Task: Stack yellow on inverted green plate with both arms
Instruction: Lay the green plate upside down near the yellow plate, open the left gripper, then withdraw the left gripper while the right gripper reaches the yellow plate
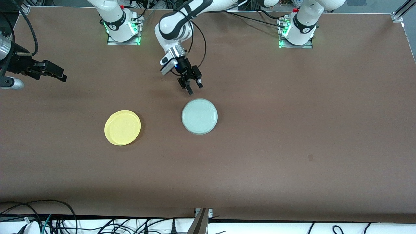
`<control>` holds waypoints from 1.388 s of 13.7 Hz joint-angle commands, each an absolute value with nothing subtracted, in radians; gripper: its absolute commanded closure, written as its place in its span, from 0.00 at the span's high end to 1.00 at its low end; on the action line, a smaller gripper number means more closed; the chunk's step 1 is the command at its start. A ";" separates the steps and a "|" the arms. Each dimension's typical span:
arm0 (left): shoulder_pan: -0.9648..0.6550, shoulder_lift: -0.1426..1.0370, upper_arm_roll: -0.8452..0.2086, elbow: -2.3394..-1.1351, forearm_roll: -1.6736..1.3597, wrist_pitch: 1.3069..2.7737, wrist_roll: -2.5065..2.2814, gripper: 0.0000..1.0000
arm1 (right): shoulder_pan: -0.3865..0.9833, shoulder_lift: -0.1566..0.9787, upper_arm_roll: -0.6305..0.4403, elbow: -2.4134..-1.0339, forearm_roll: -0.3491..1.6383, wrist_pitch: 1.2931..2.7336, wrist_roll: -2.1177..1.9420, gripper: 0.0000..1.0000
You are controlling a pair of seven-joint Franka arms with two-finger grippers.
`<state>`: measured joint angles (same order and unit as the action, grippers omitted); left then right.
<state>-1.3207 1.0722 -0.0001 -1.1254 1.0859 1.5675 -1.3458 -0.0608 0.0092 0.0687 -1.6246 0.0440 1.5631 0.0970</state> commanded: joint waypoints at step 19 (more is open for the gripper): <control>-0.571 0.737 -0.011 -1.026 0.008 1.766 -1.154 1.00 | -0.094 0.284 0.032 -1.688 0.054 1.756 0.115 1.00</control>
<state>-0.5982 0.8032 -0.0022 -1.0072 0.0404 1.8273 -1.2085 -0.0827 0.2399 0.0243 -1.6534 0.0441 1.6727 0.1029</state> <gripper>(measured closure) 0.000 0.000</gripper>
